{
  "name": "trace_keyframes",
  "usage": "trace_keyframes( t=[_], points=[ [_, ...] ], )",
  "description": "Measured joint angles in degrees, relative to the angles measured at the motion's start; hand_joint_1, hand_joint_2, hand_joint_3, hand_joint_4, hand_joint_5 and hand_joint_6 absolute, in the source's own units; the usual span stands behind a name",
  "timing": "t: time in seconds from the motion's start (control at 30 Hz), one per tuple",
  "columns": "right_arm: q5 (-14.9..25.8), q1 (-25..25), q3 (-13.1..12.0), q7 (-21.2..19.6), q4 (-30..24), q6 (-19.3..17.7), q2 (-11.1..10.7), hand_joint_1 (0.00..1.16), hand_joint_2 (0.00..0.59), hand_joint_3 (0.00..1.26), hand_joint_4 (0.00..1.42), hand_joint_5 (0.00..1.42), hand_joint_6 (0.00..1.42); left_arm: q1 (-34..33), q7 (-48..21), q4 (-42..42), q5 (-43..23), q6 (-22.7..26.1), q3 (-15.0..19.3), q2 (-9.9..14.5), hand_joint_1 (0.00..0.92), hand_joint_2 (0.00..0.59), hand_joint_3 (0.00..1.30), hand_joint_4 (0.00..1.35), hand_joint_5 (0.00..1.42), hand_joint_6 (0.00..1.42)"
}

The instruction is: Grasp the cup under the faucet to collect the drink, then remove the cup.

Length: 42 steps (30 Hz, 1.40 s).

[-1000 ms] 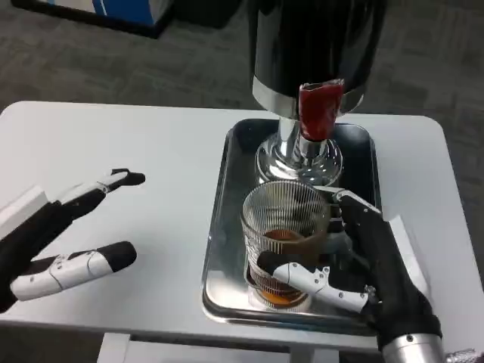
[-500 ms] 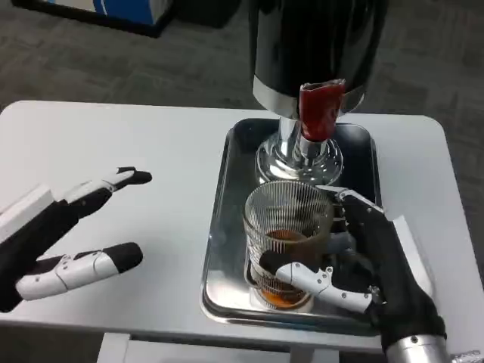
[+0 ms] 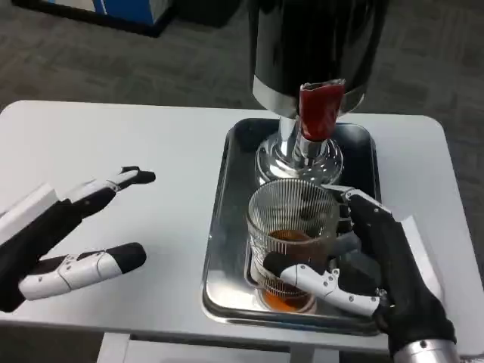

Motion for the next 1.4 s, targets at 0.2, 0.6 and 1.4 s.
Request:
trace_keyframes(
  t=[0.2,0.6,1.4],
  points=[
    [0.3,2.7,0.0,1.5,-4.2,0.7,0.0,0.83,0.153,0.59,0.59,0.74,0.72,0.0,0.3,-1.7,1.8,0.1,0.0,0.3,0.000,0.055,0.12,0.01,0.04,0.00],
    [1.1,7.3,1.1,4.8,-12.0,3.4,0.1,0.83,0.153,0.59,0.59,0.76,0.72,0.2,1.0,-4.8,4.1,0.1,-0.4,0.4,0.000,0.051,0.11,0.00,0.01,0.00],
    [1.0,9.8,4.2,9.5,-20.6,7.8,-0.3,0.82,0.160,0.60,0.59,0.76,0.72,4.8,1.0,-9.8,4.6,-0.8,2.9,1.7,0.000,0.045,0.10,0.00,0.00,0.00]
  ],
)
